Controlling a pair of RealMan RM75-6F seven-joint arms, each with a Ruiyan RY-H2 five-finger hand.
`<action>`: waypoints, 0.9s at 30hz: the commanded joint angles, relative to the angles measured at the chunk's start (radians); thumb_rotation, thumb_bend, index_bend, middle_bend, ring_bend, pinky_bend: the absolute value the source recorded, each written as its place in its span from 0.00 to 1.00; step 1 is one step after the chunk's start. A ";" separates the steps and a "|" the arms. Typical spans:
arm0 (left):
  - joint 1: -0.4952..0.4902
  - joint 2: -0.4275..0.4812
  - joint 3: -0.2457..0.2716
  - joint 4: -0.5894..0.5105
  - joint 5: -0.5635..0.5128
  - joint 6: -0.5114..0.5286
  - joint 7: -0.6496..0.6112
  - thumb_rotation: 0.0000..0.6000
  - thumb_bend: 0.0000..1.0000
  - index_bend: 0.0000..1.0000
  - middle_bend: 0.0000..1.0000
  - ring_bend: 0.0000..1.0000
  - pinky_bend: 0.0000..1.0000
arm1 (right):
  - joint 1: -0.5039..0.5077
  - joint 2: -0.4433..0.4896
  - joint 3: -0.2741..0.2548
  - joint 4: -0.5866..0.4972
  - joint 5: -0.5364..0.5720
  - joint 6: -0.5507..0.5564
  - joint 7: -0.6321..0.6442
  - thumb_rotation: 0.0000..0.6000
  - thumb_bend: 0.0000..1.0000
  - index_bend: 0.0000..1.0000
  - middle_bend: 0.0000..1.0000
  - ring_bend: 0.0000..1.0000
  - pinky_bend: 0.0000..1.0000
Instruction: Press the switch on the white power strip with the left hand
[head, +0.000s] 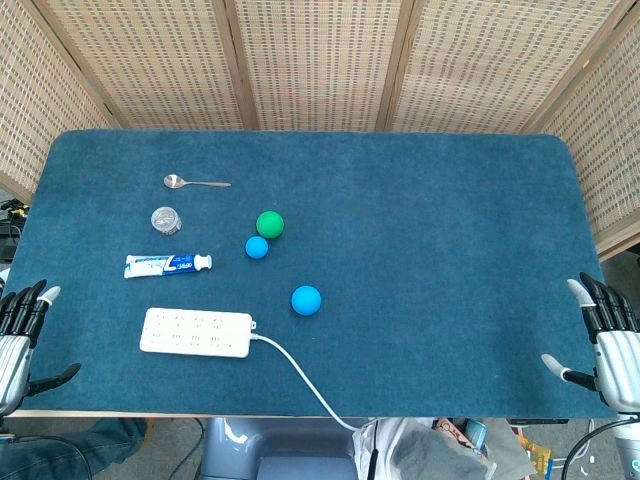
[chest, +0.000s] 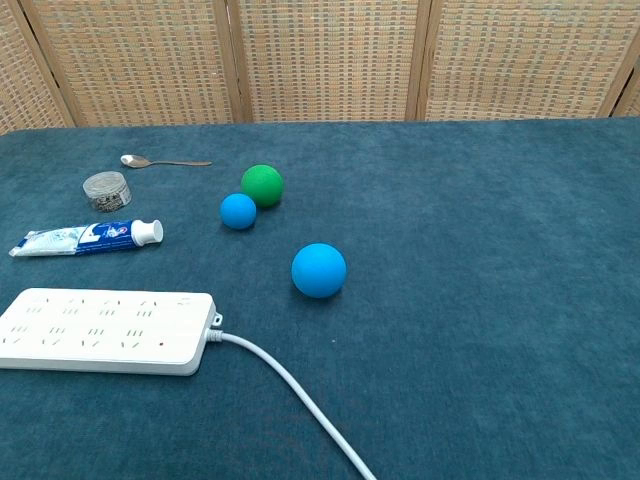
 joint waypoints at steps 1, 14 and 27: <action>0.001 -0.001 0.001 0.001 0.002 0.001 0.000 1.00 0.00 0.00 0.00 0.00 0.00 | -0.001 0.001 -0.001 -0.001 -0.001 0.001 0.001 1.00 0.00 0.00 0.00 0.00 0.00; -0.034 -0.049 -0.004 0.039 0.047 -0.035 -0.048 1.00 0.53 0.00 0.92 0.78 0.73 | 0.000 0.001 -0.001 -0.005 0.001 -0.004 -0.001 1.00 0.00 0.00 0.00 0.00 0.00; -0.180 -0.278 -0.032 -0.025 -0.172 -0.345 0.125 1.00 1.00 0.00 1.00 1.00 1.00 | 0.012 -0.002 0.003 0.000 0.026 -0.036 -0.001 1.00 0.00 0.00 0.00 0.00 0.00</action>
